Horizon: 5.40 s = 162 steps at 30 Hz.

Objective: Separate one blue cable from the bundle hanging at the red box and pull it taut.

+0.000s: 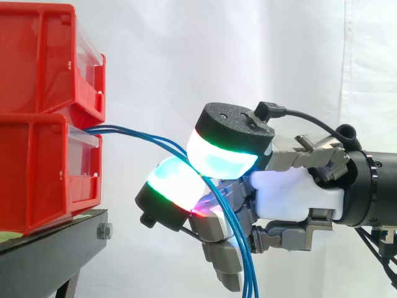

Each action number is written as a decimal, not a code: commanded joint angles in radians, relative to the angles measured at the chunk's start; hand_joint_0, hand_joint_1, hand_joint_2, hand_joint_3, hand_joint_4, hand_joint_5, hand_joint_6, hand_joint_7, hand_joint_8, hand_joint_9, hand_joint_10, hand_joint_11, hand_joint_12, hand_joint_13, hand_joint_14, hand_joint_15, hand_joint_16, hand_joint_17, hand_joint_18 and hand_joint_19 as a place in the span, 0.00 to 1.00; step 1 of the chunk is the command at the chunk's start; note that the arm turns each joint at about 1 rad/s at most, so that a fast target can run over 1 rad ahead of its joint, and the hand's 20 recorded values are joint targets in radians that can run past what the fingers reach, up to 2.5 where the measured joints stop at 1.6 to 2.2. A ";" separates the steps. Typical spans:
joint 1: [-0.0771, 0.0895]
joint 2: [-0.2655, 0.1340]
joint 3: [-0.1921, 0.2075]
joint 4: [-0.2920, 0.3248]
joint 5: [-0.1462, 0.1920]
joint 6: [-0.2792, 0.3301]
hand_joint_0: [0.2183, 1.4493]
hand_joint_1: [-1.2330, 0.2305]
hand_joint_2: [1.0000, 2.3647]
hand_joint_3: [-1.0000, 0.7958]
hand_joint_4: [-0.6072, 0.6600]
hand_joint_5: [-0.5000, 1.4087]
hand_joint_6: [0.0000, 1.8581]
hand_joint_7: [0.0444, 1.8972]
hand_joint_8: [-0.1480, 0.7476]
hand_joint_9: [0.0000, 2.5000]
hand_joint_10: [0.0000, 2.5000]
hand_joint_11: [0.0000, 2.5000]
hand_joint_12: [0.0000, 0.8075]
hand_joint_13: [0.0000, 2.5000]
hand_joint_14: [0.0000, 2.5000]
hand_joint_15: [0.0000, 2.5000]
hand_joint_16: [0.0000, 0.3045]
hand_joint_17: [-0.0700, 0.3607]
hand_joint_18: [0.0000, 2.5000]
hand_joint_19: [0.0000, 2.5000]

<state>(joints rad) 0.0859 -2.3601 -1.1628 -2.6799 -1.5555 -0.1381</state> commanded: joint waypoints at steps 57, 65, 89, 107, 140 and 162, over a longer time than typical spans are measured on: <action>0.003 -0.001 -0.006 0.002 0.002 0.000 0.41 0.30 0.01 0.48 0.60 0.18 0.37 0.59 0.54 0.38 0.01 0.37 0.47 0.44 0.01 0.29 0.15 0.40 0.43 0.29; 0.003 -0.001 -0.006 0.002 0.002 0.000 0.50 0.23 0.01 0.44 0.57 0.15 0.47 0.53 0.53 0.38 0.01 0.40 0.46 0.43 0.01 0.30 0.14 0.38 0.40 0.29; 0.005 0.001 -0.009 0.003 0.003 0.000 0.49 0.17 0.00 0.28 0.49 0.16 0.49 0.58 0.49 0.36 0.01 0.41 0.44 0.41 0.01 0.29 0.13 0.38 0.41 0.23; 0.005 0.001 -0.011 0.003 0.003 0.000 0.34 0.28 0.01 0.37 0.64 0.22 0.27 0.69 0.50 0.39 0.01 0.33 0.47 0.42 0.01 0.29 0.14 0.39 0.42 0.29; 0.000 0.001 -0.014 0.008 0.003 0.000 0.30 0.42 0.01 0.34 0.65 0.21 0.27 0.65 0.54 0.40 0.01 0.32 0.48 0.42 0.01 0.29 0.16 0.41 0.42 0.32; 0.005 0.001 -0.015 0.008 0.005 -0.002 0.43 0.33 0.01 0.53 0.62 0.19 0.35 0.64 0.54 0.41 0.01 0.34 0.48 0.44 0.01 0.29 0.15 0.40 0.44 0.31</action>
<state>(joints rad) 0.0888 -2.3600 -1.1779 -2.6722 -1.5509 -0.1383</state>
